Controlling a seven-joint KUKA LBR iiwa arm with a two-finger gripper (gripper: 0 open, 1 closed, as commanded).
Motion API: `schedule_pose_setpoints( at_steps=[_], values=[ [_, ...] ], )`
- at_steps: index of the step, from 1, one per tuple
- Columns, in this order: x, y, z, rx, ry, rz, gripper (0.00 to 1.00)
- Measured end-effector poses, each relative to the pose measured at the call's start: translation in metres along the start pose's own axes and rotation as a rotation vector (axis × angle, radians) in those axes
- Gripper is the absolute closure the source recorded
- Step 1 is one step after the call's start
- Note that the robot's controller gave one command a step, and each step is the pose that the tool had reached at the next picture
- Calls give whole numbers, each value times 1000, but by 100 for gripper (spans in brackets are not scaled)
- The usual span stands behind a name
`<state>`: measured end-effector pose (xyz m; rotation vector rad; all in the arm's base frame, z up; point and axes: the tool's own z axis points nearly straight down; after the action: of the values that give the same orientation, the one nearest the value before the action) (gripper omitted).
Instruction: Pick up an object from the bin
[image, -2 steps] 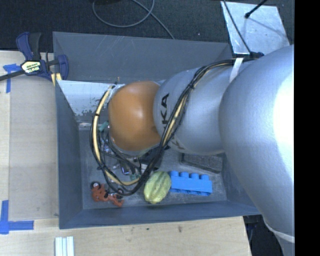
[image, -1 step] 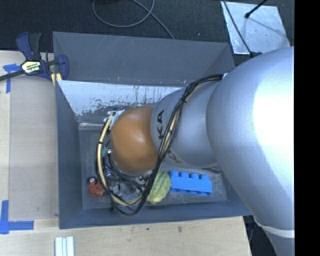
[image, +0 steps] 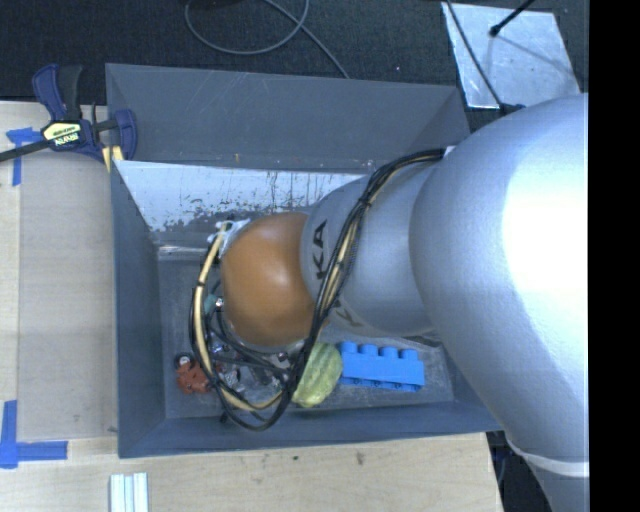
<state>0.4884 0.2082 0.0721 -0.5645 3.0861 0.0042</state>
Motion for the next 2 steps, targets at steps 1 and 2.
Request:
schedule_pose_setpoints(
  at_steps=[1,2],
  values=[
    [0,0,0,0,0,0,100],
    [0,0,0,0,1,0,100]
  ],
)
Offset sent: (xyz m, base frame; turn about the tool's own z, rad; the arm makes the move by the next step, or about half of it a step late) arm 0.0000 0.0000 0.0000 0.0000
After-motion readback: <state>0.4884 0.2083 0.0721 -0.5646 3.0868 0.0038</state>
